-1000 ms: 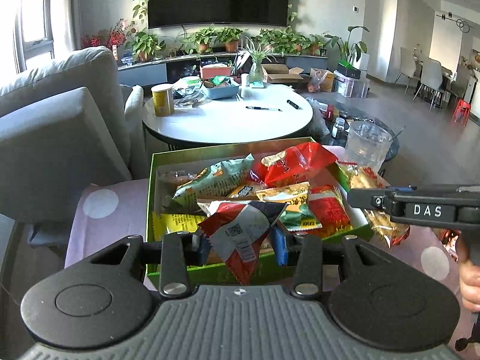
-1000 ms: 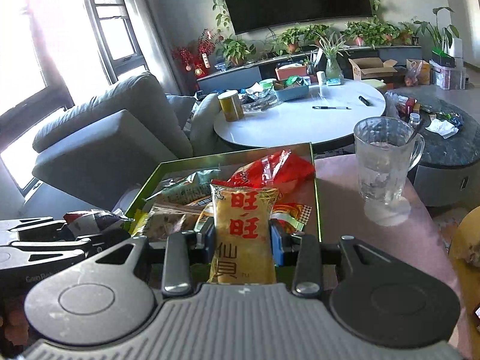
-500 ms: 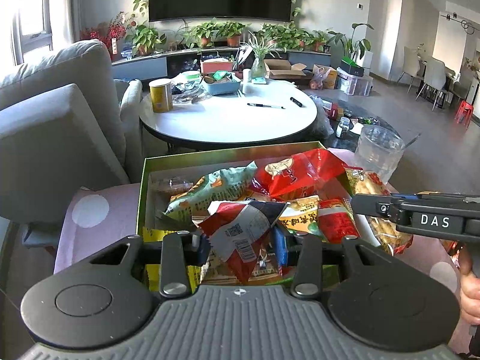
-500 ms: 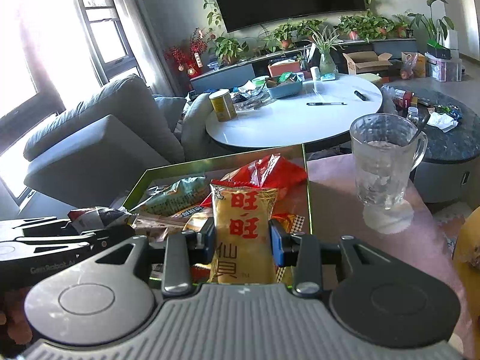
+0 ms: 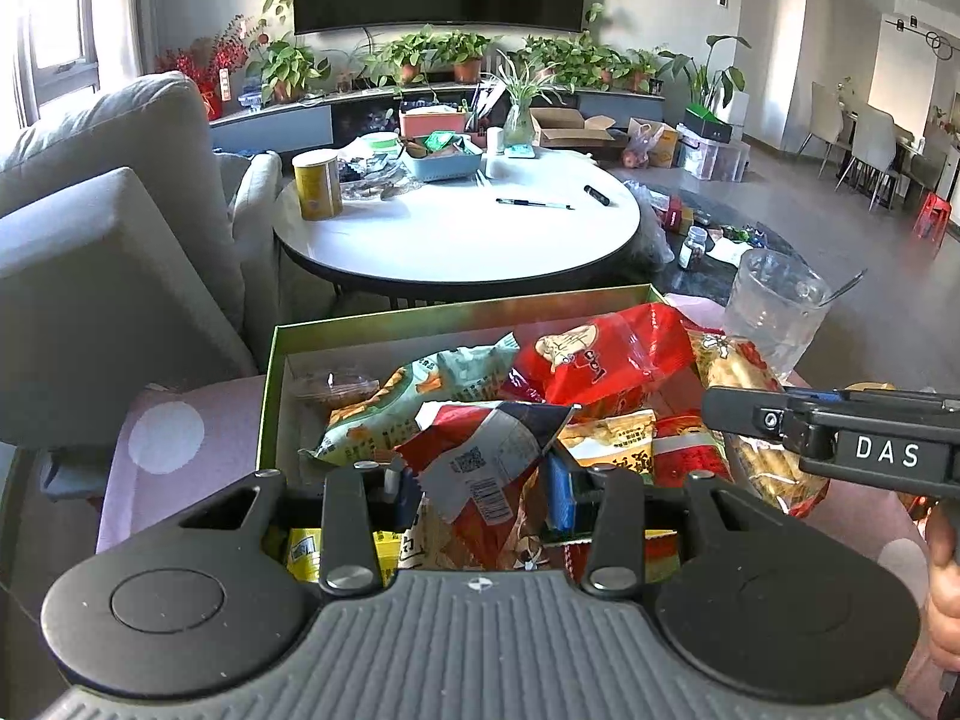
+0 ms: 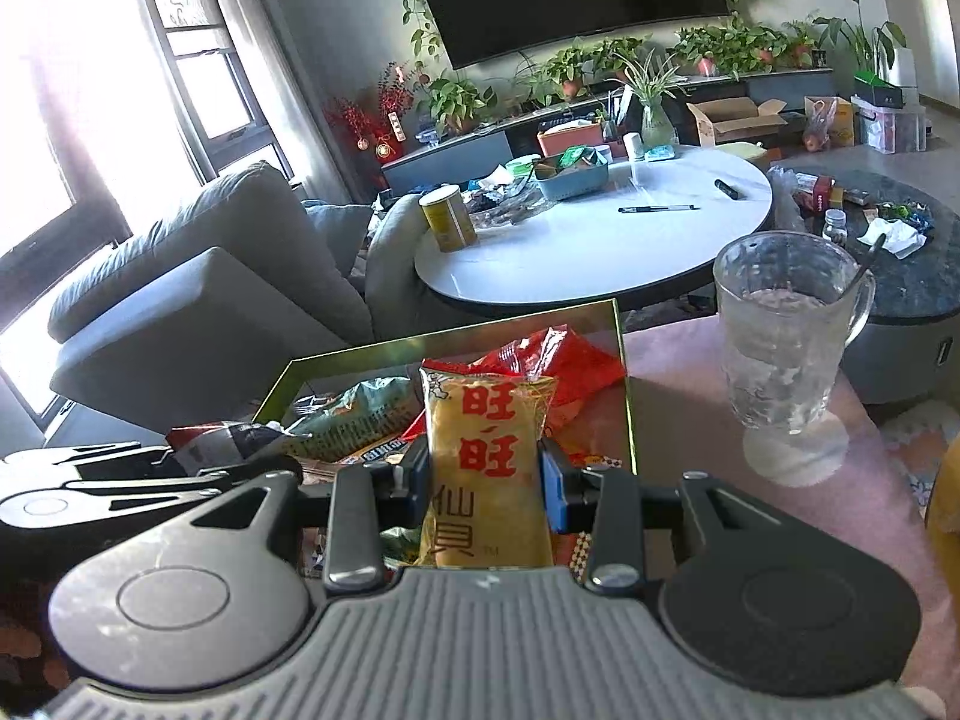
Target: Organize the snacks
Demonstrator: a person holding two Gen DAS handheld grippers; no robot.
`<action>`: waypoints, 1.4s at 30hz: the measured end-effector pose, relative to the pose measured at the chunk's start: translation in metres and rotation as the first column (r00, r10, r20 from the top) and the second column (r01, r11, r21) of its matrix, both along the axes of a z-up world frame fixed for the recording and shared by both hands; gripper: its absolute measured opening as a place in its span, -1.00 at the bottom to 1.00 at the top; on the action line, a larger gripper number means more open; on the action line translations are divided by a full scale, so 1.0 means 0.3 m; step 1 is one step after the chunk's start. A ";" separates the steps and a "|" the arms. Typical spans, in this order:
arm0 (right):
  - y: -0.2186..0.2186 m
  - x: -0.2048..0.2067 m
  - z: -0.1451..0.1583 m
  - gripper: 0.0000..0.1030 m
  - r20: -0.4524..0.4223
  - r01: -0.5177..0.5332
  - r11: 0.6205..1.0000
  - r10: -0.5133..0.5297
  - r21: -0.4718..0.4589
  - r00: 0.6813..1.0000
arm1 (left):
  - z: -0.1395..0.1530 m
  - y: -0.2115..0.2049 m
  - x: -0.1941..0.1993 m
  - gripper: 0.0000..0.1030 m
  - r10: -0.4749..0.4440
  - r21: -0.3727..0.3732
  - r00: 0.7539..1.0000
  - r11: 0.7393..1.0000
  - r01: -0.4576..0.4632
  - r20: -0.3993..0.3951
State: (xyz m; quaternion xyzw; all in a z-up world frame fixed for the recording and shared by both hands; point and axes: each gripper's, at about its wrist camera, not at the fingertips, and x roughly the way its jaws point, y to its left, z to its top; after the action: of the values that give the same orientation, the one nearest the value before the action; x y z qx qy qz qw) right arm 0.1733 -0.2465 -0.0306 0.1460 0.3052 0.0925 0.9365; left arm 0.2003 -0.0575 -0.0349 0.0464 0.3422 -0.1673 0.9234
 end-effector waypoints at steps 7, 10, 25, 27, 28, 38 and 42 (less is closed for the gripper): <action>0.008 0.012 -0.010 0.55 -0.007 -0.005 1.000 0.005 0.004 1.000 | -0.018 -0.011 0.022 -0.27 0.005 0.008 1.000 1.000 -0.005 -0.013; 0.002 0.016 -0.015 0.55 -0.010 -0.005 1.000 0.005 0.004 1.000 | -0.021 -0.015 0.033 -0.27 0.004 0.008 1.000 1.000 -0.004 -0.016; 0.009 0.057 -0.040 0.55 -0.038 0.003 1.000 -0.002 0.017 0.999 | -0.071 -0.037 0.098 -0.26 0.019 0.025 0.999 1.000 -0.018 -0.050; 0.013 0.061 -0.043 0.55 -0.042 0.004 1.000 -0.003 0.016 0.999 | -0.081 -0.038 0.100 -0.25 0.023 0.034 0.998 0.999 -0.022 -0.053; 0.014 0.062 -0.044 0.55 -0.041 0.007 1.000 -0.006 0.016 0.999 | -0.084 -0.038 0.099 -0.25 0.024 0.035 0.998 0.999 -0.022 -0.052; 0.005 0.042 -0.028 0.56 -0.024 0.016 1.000 -0.015 0.026 1.000 | -0.079 -0.035 0.083 -0.20 0.022 0.034 0.999 0.999 -0.021 -0.045; 0.007 0.030 -0.016 0.56 -0.013 0.010 1.000 -0.010 0.024 1.000 | -0.057 -0.030 0.070 0.16 0.044 0.024 0.999 0.999 -0.043 -0.028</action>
State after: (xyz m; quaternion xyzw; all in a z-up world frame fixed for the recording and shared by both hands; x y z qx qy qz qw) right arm 0.1823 -0.2445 -0.0355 0.1595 0.3095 0.0905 0.9331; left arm 0.2213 -0.0665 -0.0521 0.0472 0.3581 -0.1438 0.9213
